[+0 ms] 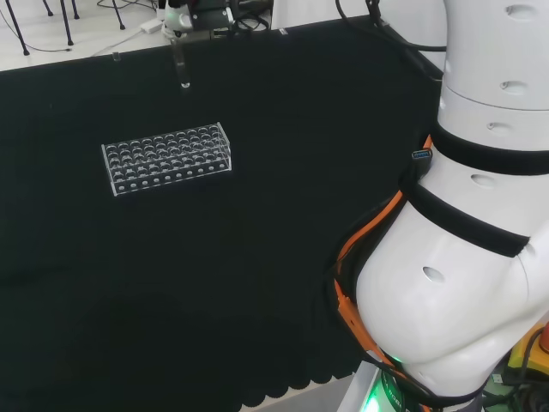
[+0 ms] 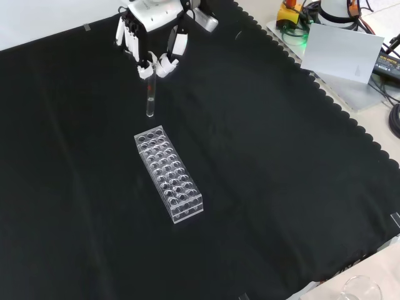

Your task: Put the test tube back in the rack.

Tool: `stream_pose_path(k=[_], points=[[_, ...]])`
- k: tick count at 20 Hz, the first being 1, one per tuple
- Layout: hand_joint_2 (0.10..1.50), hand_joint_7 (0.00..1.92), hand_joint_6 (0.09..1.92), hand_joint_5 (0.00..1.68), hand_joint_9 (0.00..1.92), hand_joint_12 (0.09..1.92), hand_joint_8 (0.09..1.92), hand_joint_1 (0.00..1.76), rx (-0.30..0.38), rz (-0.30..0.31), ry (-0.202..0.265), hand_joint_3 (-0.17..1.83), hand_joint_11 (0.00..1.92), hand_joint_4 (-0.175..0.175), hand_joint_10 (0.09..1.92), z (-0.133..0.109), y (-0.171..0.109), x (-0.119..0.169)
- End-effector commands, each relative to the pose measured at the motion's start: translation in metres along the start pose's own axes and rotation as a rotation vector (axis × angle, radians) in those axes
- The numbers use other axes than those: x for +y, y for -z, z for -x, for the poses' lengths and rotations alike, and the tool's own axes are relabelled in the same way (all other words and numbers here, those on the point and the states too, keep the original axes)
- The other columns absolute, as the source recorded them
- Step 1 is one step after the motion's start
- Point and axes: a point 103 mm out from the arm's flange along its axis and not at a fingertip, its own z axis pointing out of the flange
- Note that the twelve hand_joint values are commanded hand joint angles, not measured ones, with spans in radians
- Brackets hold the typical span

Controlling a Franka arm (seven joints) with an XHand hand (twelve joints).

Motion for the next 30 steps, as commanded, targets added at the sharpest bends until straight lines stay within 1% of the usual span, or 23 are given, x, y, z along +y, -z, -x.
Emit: stream_pose_path(k=[1,5,9,14,20,25,30], points=[[0.68,1.4,0.13,1.38,1.3,1.23,0.72,1.44,0.013,-0.019,-0.003,0.55,0.96,-0.175,0.57,0.001,-0.01,-0.001],[0.68,1.4,0.13,1.38,1.3,1.23,0.72,1.44,0.037,-0.044,-0.013,0.55,0.96,-0.175,0.57,0.003,-0.023,-0.004],[0.68,1.4,0.12,1.38,1.3,1.23,0.72,1.44,0.078,-0.065,-0.025,0.55,0.96,-0.175,0.56,0.002,-0.033,-0.004],[0.68,1.4,0.12,1.39,1.3,1.23,0.71,1.44,0.112,-0.075,-0.016,0.55,0.96,-0.175,0.56,-0.009,-0.036,-0.003],[0.68,1.4,0.12,1.39,1.3,1.23,0.71,1.44,0.113,-0.089,0.005,0.55,0.96,-0.175,0.56,-0.023,-0.044,0.0],[0.68,1.4,0.12,1.39,1.3,1.23,0.71,1.44,0.105,-0.113,-0.005,0.55,0.96,-0.175,0.56,-0.022,-0.058,0.0],[0.68,1.4,0.12,1.39,1.3,1.23,0.71,1.44,0.123,-0.142,-0.022,0.55,0.96,-0.175,0.56,-0.022,-0.073,-0.002]])
